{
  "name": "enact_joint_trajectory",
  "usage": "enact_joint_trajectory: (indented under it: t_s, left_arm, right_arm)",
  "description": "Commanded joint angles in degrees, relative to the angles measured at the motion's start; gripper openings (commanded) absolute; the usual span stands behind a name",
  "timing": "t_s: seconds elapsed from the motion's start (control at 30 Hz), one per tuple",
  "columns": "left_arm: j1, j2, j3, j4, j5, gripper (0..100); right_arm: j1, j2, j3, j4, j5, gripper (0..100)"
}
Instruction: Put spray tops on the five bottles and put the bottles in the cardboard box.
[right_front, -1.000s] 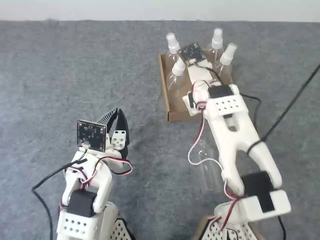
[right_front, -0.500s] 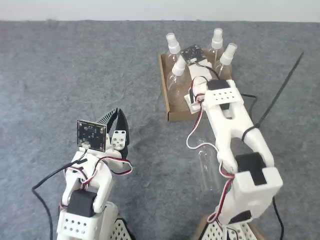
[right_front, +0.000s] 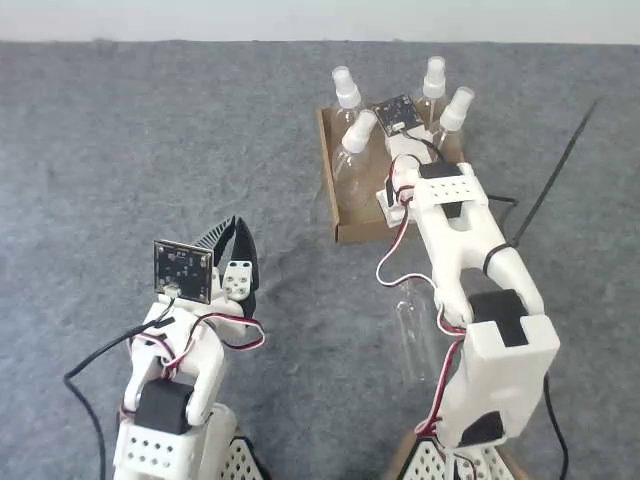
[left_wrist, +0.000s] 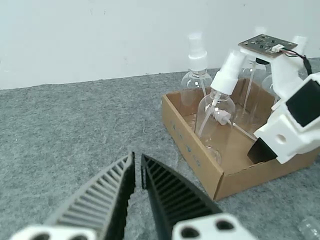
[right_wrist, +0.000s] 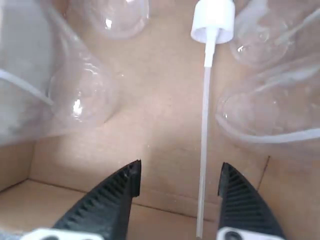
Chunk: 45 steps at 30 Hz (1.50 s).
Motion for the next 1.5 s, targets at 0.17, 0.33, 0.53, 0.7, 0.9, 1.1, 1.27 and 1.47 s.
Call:
enact_joint_trajectory:
  t_s: [0.17,0.33,0.53,0.7,0.9,1.1,1.27,1.47]
  left_arm:
    - [0.4,-0.8,-0.5,-1.2,-0.6,1]
    - [0.4,-0.8,-0.5,-1.2,-0.6,1]
    - [0.4,-0.8,0.0,-1.5,-0.6,1]
    - [0.4,-0.8,0.0,-1.5,-0.6,1]
    - [0.4,-0.8,0.0,-1.5,-0.6,1]
    - [-0.1,-0.8,-0.7,-2.1,-0.7,1]
    - [0.4,-0.8,-0.8,-5.0,-0.7,1]
    - [-0.2,-0.8,3.1,-3.7,-0.7,1]
  right_arm:
    - [-0.4,-1.6,-2.6,-0.1,0.5,8.6]
    - [-0.2,-6.2,-2.8,5.1,0.4,11.4]
    - [-0.6,-14.5,-2.7,10.3,0.4,11.7]
    - [-0.6,-21.0,-2.5,14.4,0.4,11.7]
    - [-0.3,-28.4,-2.5,19.6,0.4,11.3]
    - [-0.5,-40.0,-2.4,28.0,0.4,11.2]
    - [-0.6,-48.0,4.7,32.5,0.3,11.2]
    - [-0.1,-61.9,24.8,27.2,0.9,11.1]
